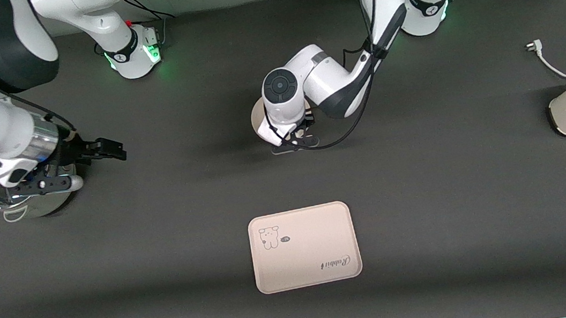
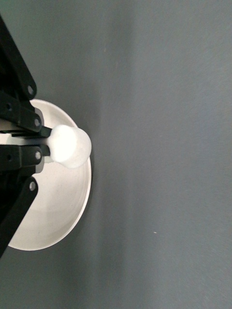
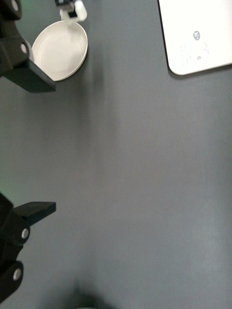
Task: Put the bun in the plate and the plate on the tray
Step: 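Carry the bun with the left gripper over the white plate, then release the bun onto the plate while the right gripper approaches the plate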
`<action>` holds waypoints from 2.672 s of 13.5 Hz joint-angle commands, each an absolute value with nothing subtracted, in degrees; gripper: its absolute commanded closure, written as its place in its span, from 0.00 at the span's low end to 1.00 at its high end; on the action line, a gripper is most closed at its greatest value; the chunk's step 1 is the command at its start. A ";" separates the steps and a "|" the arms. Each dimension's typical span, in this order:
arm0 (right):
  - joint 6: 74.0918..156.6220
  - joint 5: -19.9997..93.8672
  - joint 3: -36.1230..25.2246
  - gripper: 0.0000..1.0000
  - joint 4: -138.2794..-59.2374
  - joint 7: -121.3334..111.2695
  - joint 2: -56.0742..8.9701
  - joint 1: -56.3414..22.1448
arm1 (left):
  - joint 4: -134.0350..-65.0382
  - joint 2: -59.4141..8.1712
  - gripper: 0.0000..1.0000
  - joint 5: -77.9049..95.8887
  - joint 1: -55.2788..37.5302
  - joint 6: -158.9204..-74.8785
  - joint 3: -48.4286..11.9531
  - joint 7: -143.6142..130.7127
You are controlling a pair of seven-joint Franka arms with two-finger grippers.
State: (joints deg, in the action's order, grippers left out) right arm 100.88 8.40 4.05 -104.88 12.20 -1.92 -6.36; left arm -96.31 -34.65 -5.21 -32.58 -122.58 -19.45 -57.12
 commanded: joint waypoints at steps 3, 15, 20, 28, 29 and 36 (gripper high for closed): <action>107.57 8.88 3.69 0.00 -109.33 15.82 -1.49 -11.68 | -98.79 -35.51 0.76 -5.54 -35.59 -125.07 -18.72 -62.04; 121.38 8.79 3.69 0.00 -119.88 24.43 -3.16 -23.47 | -100.72 -33.57 0.00 -5.71 -33.93 -122.17 -19.34 -62.75; 121.46 8.79 3.78 0.00 -119.97 24.35 -3.34 -23.47 | -101.60 -33.49 0.00 -5.71 -34.10 -122.08 -19.34 -62.84; 123.05 8.79 3.69 0.00 -119.88 24.35 -4.04 -23.73 | -101.69 -31.82 0.00 -5.71 -34.10 -120.50 -19.34 -62.84; 123.05 8.79 3.69 0.00 -119.88 24.26 -3.96 -23.73 | -101.60 -31.82 0.00 -5.71 -34.10 -120.50 -19.34 -62.93; 122.96 8.79 3.69 0.00 -119.97 24.17 -4.66 -23.73 | -101.34 -30.33 0.00 -5.71 -33.66 -117.88 -18.90 -61.97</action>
